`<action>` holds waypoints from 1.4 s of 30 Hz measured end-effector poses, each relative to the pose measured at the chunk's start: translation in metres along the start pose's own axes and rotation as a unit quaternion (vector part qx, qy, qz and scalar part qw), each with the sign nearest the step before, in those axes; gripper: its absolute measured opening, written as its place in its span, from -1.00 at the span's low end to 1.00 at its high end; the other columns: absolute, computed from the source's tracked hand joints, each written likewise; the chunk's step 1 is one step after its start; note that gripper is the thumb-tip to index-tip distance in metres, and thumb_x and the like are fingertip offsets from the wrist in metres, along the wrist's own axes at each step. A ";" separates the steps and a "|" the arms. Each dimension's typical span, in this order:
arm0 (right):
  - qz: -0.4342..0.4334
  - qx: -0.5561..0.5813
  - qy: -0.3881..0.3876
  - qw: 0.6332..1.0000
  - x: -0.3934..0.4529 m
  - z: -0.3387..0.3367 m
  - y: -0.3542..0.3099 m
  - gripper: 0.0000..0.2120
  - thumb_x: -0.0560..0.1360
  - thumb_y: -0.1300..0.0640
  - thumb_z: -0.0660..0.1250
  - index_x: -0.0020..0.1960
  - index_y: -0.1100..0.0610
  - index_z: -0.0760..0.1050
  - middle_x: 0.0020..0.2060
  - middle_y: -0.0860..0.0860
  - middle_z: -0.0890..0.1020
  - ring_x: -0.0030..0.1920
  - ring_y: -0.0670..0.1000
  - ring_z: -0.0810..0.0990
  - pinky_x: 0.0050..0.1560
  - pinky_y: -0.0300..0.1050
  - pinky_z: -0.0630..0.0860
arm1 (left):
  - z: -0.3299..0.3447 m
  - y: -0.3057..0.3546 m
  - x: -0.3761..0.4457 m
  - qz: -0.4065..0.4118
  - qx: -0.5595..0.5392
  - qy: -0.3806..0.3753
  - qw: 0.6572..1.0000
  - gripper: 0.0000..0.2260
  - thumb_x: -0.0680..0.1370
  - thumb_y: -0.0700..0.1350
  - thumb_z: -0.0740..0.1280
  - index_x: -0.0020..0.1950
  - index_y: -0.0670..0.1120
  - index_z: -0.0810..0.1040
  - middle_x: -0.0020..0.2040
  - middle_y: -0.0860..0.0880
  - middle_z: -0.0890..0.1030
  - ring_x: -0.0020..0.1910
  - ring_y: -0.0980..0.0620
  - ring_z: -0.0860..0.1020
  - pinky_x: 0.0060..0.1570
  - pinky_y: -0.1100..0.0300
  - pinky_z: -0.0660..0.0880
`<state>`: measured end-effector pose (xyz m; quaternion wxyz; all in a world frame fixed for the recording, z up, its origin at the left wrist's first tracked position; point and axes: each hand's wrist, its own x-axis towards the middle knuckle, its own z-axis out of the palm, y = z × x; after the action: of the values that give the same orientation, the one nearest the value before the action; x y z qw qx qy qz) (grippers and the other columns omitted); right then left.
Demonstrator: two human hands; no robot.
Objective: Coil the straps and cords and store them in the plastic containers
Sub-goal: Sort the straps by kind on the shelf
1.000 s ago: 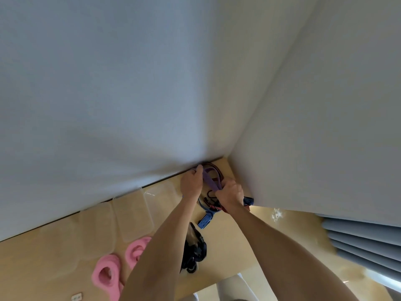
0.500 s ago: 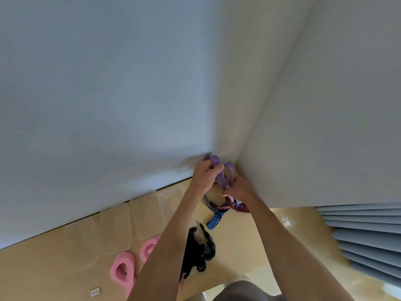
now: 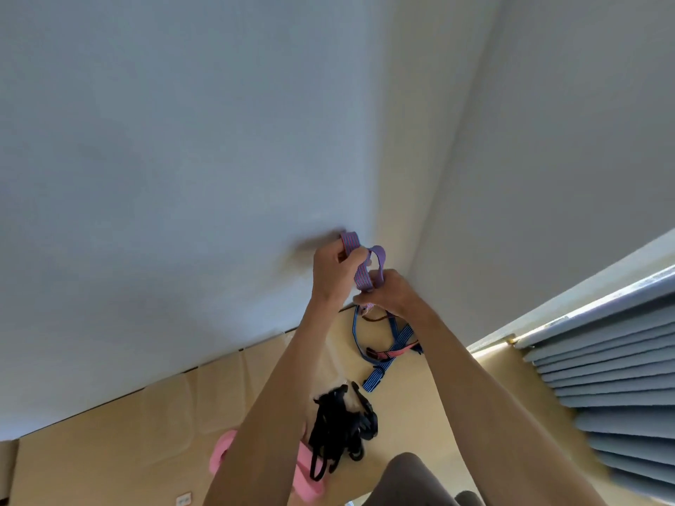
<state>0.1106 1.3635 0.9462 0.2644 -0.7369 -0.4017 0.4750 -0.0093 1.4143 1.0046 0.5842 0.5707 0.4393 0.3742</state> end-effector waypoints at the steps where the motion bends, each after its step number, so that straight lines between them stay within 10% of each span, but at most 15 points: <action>1: 0.000 -0.013 -0.013 1.000 -0.004 0.003 0.000 -0.82 0.30 0.17 0.51 -0.21 0.19 0.53 -0.41 -0.04 0.55 -0.38 -0.04 0.49 -0.25 -0.18 0.44 | -0.004 0.006 -0.002 0.010 -0.004 0.000 1.000 -0.84 0.40 -0.21 0.31 -0.34 -0.27 0.51 -0.40 -0.20 0.57 -0.44 0.04 0.46 -0.43 0.31 0.34; 11: 0.041 0.004 0.017 0.999 -0.039 0.040 0.015 -0.87 0.37 0.20 0.49 -0.31 0.11 0.58 -0.50 -0.09 0.58 -0.43 -0.12 0.51 -0.34 -0.24 0.41 | -0.032 0.023 -0.021 0.040 0.006 -0.007 0.999 -0.82 0.47 -0.16 0.33 -0.34 -0.13 0.56 -0.35 -0.05 0.60 -0.40 0.08 0.47 -0.36 0.27 0.37; 19: 0.047 0.114 0.095 0.988 -0.056 0.052 0.000 -0.78 0.44 0.22 0.33 -0.37 0.15 0.43 -0.58 -0.05 0.52 -0.50 -0.03 0.41 -0.39 -0.18 0.34 | -0.052 -0.017 -0.033 0.002 0.081 0.015 0.997 -0.74 0.57 -0.18 0.34 -0.22 -0.34 0.46 -0.23 -0.33 0.52 -0.30 -0.04 0.39 -0.20 0.13 0.35; 26: 0.027 0.176 0.110 0.978 -0.062 0.056 -0.015 -0.81 0.45 0.25 0.34 -0.32 0.16 0.44 -0.47 0.05 0.57 -0.51 -0.06 0.44 -0.43 -0.21 0.32 | -0.063 -0.028 -0.036 0.000 0.139 0.014 0.990 -0.66 0.56 -0.14 0.33 -0.37 -0.05 0.29 -0.34 0.01 0.35 -0.40 0.09 0.29 -0.37 0.27 0.26; 38: -0.010 0.261 0.150 0.953 -0.078 0.057 -0.063 -0.86 0.39 0.25 0.28 -0.34 0.14 0.41 -0.49 0.01 0.47 -0.53 -0.05 0.33 -0.51 -0.28 0.24 | -0.081 -0.047 -0.060 -0.184 0.234 0.051 0.953 -0.56 0.67 0.13 0.03 -0.08 -0.11 0.57 -0.17 -0.05 0.57 -0.13 -0.14 0.50 -0.06 0.06 0.39; 42: 0.002 0.274 0.200 0.941 -0.083 0.064 -0.071 -0.83 0.37 0.28 0.27 -0.37 0.13 0.41 -0.48 0.02 0.44 -0.44 0.02 0.35 -0.40 -0.19 0.27 | -0.077 -0.036 -0.078 -0.154 0.072 -0.010 0.985 -0.65 0.52 0.17 0.18 -0.18 -0.08 0.55 -0.24 -0.01 0.63 -0.23 -0.06 0.56 -0.07 0.03 0.52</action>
<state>0.0090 1.3324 1.0149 0.5301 -0.7168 -0.1932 0.4098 -0.1105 1.3649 0.9783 0.5965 0.5407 0.5420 0.2411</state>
